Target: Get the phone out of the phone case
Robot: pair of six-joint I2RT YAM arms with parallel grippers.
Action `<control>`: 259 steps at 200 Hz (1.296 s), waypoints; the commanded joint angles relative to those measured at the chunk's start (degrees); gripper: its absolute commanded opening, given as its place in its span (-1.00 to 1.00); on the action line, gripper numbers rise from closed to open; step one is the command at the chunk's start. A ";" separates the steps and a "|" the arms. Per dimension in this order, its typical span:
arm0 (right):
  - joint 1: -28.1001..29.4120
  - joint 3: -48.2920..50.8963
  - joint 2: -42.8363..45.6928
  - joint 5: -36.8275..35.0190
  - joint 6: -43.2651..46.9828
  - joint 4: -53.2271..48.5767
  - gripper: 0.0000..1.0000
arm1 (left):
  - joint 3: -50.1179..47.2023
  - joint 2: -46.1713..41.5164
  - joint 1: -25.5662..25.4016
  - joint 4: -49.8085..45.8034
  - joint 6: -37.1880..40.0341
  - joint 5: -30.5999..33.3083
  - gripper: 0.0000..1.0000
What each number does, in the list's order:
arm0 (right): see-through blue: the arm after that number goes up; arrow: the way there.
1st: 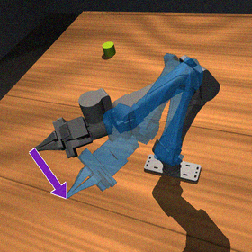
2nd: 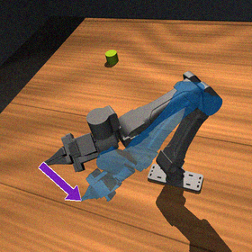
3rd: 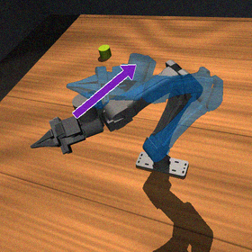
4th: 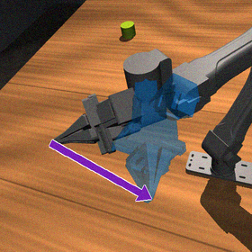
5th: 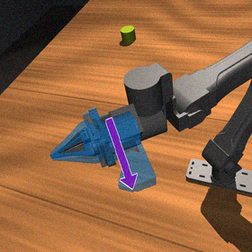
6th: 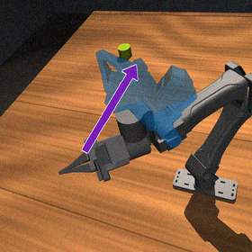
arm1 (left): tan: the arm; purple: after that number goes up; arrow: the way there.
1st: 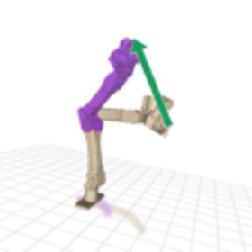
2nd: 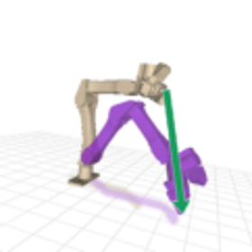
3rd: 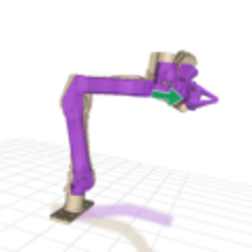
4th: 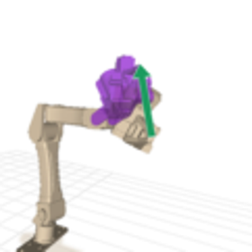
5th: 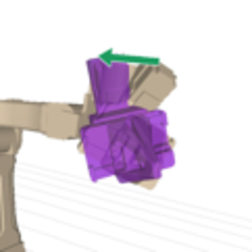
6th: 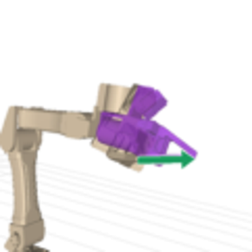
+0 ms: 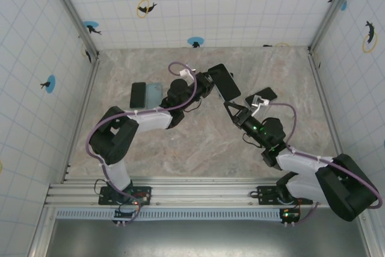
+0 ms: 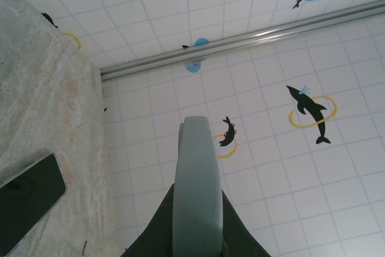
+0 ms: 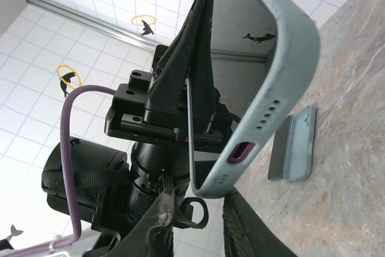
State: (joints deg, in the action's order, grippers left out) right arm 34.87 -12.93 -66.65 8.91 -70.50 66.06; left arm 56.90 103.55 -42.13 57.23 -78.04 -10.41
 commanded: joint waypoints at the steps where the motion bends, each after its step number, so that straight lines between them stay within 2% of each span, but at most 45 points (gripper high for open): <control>1: 0.20 -2.01 -0.67 -0.87 -0.48 4.84 -0.57 | 0.18 -3.26 -0.51 5.86 -1.42 0.47 -1.00; 62: -0.99 -2.35 -1.36 -0.17 -1.30 6.11 -0.60 | 1.17 -3.19 -0.84 5.17 -1.66 -0.51 -1.00; 85: -1.13 -2.30 -1.82 0.32 -1.53 6.47 -0.75 | 1.59 -2.91 -0.87 5.55 -2.32 -0.75 -1.00; 123: -1.56 -2.32 -1.65 1.07 0.05 5.08 -0.90 | 2.17 -3.31 -1.01 4.96 -3.82 -1.50 -1.00; 177: -1.84 -3.76 -0.45 2.39 12.92 -5.27 -0.97 | 2.04 -5.35 -1.29 7.53 -11.00 -5.27 -1.00; 209: -1.81 -5.83 1.37 1.63 22.21 -14.87 -0.98 | 1.46 -8.10 -1.63 7.40 -12.91 -6.41 -1.00; 259: -3.82 -5.77 2.26 -0.12 24.04 -19.63 -0.99 | 1.72 -9.32 -3.09 7.62 -14.51 -7.42 -1.00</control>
State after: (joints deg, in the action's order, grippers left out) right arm 33.32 -18.48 -62.52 13.87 -52.42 59.86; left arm 57.04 99.09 -41.95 58.39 -88.31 -11.25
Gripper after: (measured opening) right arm 0.128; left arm 0.121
